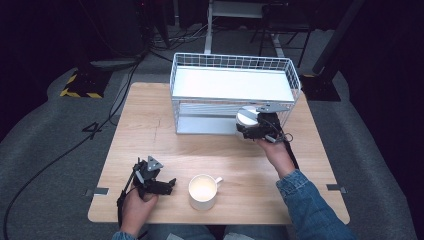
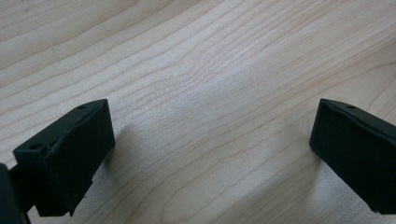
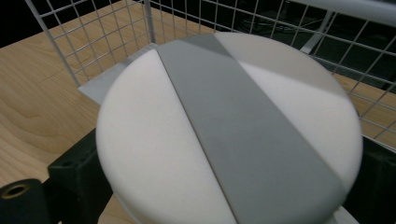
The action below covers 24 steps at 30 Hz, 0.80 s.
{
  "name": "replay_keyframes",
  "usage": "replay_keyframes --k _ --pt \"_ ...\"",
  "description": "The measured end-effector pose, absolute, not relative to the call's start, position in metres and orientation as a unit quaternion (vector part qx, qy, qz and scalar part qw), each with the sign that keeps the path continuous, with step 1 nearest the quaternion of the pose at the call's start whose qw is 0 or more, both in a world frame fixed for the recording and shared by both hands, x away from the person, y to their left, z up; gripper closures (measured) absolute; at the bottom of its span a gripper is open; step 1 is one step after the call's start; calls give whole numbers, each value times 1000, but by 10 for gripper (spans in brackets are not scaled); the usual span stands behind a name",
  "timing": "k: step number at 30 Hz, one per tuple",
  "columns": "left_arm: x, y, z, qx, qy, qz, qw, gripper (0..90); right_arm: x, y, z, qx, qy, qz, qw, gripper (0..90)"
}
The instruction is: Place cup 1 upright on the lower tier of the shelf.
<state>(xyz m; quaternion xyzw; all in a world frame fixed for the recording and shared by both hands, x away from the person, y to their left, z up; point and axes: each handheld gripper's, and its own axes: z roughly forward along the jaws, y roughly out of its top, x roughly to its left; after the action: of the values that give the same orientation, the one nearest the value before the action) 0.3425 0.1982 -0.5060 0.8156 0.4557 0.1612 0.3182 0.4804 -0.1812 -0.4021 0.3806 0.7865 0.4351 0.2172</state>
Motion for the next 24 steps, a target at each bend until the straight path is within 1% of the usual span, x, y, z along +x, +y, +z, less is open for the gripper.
replay_keyframes --k 5,14,24 --pt "342 198 -506 816 456 161 318 4 489 -177 -402 385 783 433 226 72" --pt "342 198 -506 816 455 161 318 4 505 -170 -410 400 774 436 227 72" --pt "342 198 -506 816 455 161 318 4 514 -162 -421 406 765 434 249 71"
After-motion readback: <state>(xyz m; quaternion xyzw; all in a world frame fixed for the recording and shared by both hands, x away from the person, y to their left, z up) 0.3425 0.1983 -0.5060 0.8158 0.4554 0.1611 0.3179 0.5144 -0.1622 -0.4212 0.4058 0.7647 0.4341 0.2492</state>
